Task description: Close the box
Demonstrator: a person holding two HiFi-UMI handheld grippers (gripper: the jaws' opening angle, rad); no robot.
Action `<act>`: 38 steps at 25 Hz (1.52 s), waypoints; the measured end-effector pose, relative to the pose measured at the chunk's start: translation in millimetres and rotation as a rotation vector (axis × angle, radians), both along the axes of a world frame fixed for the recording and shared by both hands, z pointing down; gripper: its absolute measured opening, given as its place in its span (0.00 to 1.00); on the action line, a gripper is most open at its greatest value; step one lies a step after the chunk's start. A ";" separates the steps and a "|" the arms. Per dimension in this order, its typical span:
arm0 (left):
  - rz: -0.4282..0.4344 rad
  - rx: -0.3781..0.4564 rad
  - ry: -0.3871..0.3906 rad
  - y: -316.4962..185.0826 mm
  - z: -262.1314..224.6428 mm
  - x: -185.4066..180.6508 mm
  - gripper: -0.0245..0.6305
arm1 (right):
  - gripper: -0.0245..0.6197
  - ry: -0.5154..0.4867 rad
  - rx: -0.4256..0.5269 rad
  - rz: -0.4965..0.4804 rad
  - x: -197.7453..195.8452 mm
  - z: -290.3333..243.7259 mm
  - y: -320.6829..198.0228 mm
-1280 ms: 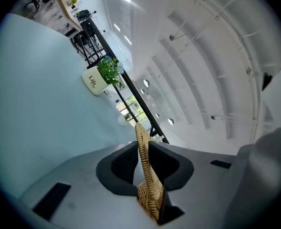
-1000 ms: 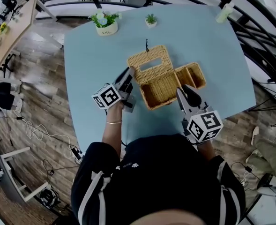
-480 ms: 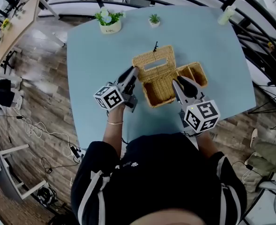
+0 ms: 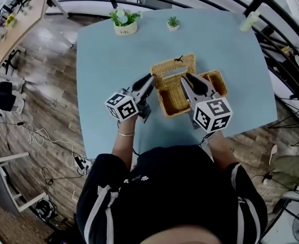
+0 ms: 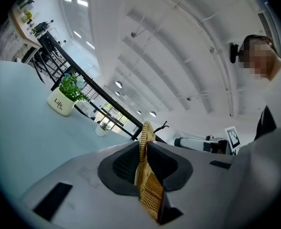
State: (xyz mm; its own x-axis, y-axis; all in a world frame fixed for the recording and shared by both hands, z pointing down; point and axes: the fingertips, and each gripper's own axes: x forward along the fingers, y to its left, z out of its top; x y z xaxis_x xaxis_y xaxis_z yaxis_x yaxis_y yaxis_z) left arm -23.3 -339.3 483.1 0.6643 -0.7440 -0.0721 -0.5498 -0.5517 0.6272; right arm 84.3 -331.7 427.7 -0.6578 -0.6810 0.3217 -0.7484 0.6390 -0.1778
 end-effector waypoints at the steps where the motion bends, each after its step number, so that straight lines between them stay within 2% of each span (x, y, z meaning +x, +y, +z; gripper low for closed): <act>1: 0.002 0.005 -0.003 0.8 -0.5 0.4 0.12 | 0.17 0.001 0.006 -0.002 -3.6 -1.1 -3.4; 12: 0.045 0.089 -0.083 13.6 -5.8 6.9 0.12 | 0.16 0.008 0.039 0.044 -20.7 -5.3 -32.2; 16: 0.054 0.099 -0.101 14.4 -5.3 8.4 0.12 | 0.07 0.013 0.042 0.060 -16.8 -4.6 -35.7; 29: 0.063 0.114 -0.103 24.6 -8.9 12.5 0.12 | 0.06 -0.006 0.028 0.051 -5.6 -4.7 -17.9; 35: 0.063 0.146 -0.169 34.5 -12.1 16.8 0.12 | 0.06 -0.026 0.024 0.055 1.6 -6.8 -4.2; 38: 0.061 0.150 -0.178 38.8 -11.1 18.6 0.12 | 0.06 -0.032 0.022 0.057 5.2 -6.3 1.7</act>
State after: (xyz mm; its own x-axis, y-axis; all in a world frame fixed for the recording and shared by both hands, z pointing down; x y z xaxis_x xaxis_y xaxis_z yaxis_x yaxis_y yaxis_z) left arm -4.7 -300.5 472.0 0.7200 -0.6917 -0.0562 -0.6071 -0.6670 0.4318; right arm 89.5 -329.9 421.4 -0.6275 -0.7245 0.2853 -0.7779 0.5994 -0.1886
